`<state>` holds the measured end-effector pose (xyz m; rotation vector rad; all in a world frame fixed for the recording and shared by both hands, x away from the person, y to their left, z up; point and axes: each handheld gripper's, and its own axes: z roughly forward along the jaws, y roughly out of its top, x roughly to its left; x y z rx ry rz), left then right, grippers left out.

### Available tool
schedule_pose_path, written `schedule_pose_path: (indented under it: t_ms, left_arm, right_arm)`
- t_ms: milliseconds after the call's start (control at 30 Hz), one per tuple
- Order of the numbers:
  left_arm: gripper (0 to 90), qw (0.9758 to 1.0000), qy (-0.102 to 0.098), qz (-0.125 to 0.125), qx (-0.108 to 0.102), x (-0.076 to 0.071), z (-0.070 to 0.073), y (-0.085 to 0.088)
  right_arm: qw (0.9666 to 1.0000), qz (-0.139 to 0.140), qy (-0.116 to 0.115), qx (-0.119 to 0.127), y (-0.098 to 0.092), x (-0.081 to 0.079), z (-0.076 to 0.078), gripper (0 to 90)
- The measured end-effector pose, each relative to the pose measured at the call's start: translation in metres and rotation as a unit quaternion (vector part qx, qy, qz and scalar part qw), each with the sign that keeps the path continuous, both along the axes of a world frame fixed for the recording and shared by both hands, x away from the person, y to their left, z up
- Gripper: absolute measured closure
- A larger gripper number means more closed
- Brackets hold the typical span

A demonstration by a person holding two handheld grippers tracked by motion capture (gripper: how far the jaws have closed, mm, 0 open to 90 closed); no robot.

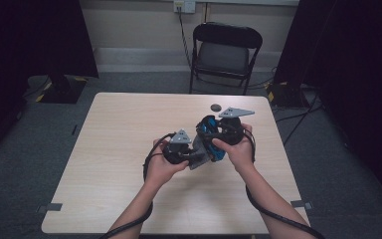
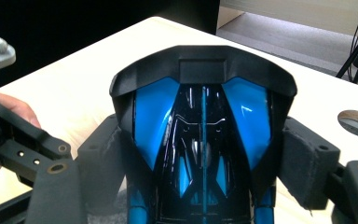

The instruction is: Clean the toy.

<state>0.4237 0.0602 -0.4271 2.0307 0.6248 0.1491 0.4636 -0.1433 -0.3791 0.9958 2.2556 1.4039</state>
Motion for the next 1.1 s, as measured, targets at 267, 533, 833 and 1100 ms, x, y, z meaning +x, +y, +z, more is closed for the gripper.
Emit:
schedule_pose_path:
  t_ms: [267,533,833,1100]
  left_arm:
    - [75.1,1.0000,0.001,-0.005,0.006,-0.002,-0.002,-0.003]
    - [75.1,0.9998,0.004,-0.014,0.011,-0.005,-0.007,-0.007]
    - [75.1,0.9997,0.004,-0.021,0.009,-0.009,-0.010,-0.013]
    - [75.1,0.9995,0.009,-0.031,0.008,-0.013,-0.014,-0.017]
  right_arm:
    - [1.0000,-0.002,0.001,0.000,0.001,0.003,0.002,25.4]
    - [1.0000,-0.002,0.002,0.002,0.002,0.005,0.005,25.4]
    - [1.0000,-0.004,0.001,0.005,0.002,0.007,0.010,25.4]
    - [0.9999,-0.008,0.002,0.011,-0.001,0.010,0.011,25.4]
